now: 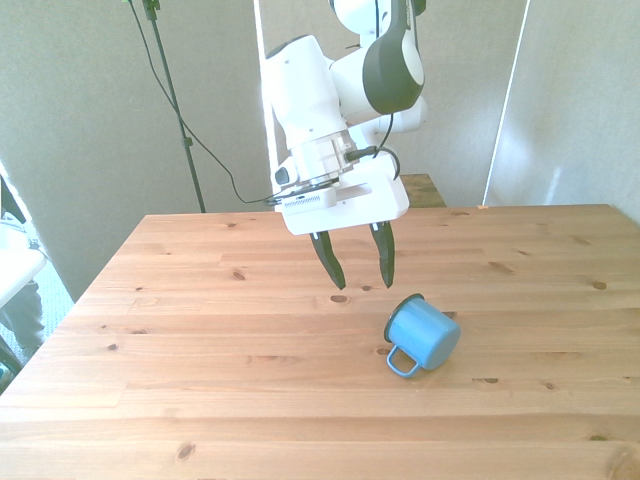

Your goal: Flip the mug upright

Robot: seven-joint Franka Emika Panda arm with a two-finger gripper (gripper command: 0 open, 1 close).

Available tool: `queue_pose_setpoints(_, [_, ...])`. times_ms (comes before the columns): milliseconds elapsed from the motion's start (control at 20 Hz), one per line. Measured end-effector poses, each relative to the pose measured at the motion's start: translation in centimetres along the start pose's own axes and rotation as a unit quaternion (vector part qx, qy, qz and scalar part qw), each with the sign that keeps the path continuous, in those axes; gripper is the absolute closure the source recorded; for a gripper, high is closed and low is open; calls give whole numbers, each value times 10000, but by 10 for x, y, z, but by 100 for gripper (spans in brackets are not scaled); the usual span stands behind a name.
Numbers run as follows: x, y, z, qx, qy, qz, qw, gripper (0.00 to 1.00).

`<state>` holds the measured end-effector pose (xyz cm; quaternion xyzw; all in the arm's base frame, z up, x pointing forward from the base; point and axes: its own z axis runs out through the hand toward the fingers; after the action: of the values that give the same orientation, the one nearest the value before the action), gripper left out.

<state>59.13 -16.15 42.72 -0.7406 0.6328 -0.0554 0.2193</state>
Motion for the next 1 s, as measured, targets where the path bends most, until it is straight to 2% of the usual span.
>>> queue_pose_setpoints(400, [-5, 0, 2, 34, -320, 156, 9994, 0])
queue_pose_setpoints(650, [-7, -3, 1, 207, -563, 405, 9974, 0])
queue_pose_setpoints(1000, [-4, -1, 12, 358, -499, 562, 9965, 0])
